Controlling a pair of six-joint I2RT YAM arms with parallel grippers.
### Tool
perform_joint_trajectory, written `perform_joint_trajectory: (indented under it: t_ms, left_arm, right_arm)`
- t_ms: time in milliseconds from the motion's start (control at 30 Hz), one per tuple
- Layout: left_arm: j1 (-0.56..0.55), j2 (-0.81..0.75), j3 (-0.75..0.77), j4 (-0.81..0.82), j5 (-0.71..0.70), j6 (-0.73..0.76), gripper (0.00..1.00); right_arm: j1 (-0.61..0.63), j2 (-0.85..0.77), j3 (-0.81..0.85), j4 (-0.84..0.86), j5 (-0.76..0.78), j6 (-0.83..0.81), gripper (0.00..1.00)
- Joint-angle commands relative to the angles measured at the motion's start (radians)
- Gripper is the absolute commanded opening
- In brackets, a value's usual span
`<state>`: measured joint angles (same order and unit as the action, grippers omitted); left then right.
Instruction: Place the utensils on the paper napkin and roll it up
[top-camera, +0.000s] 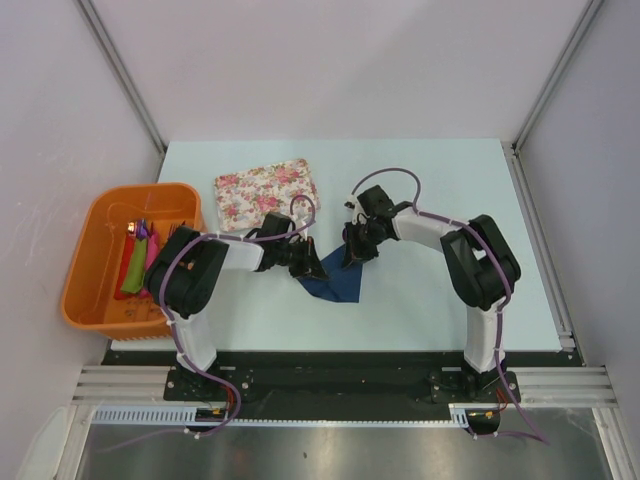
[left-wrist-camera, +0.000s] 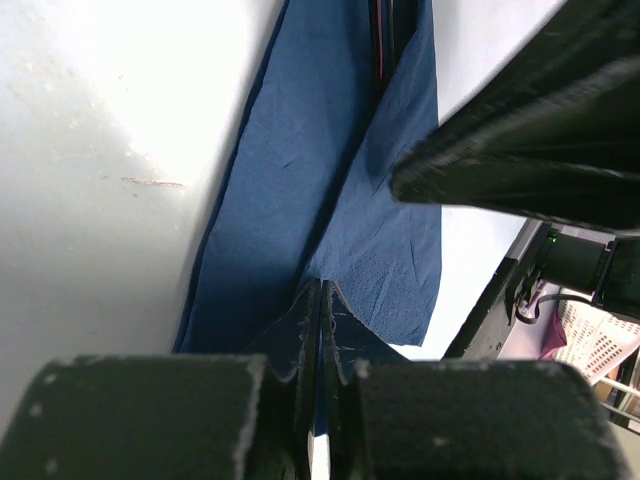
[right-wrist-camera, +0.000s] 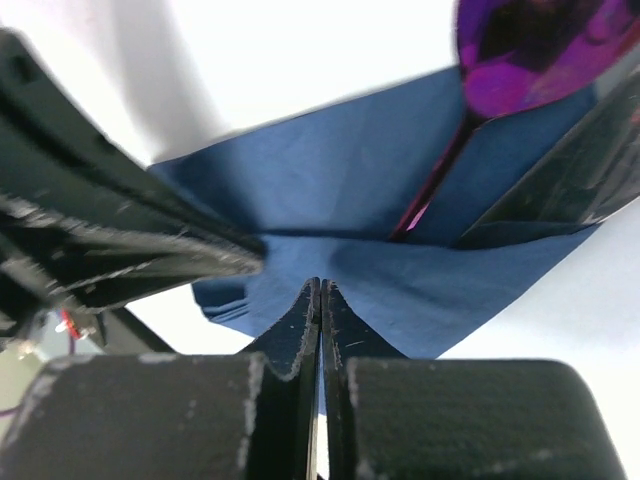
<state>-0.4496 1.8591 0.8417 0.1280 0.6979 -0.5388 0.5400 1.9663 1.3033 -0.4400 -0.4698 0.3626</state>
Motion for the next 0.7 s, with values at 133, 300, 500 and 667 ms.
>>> perform_joint_trajectory:
  t_ms: [133, 300, 500, 667]
  left_arm:
    - [-0.003, -0.001, 0.025, -0.007, -0.031, 0.046, 0.06]
    - [-0.003, -0.027, 0.022, -0.013, -0.026, 0.059, 0.08]
    - [-0.006, -0.136, 0.011, 0.027, 0.024, 0.071, 0.19]
    - [-0.044, -0.156, 0.016, 0.055, 0.104, 0.039, 0.26]
  right_arm:
    - [0.008, 0.068, 0.024, 0.003, 0.094, -0.034, 0.0]
    - [0.006, 0.115, 0.017, -0.032, 0.129, -0.027, 0.0]
    - [0.009, 0.152, 0.011, -0.048, 0.116, -0.019, 0.0]
    - [0.006, 0.158, -0.012, -0.043, 0.074, -0.016, 0.0]
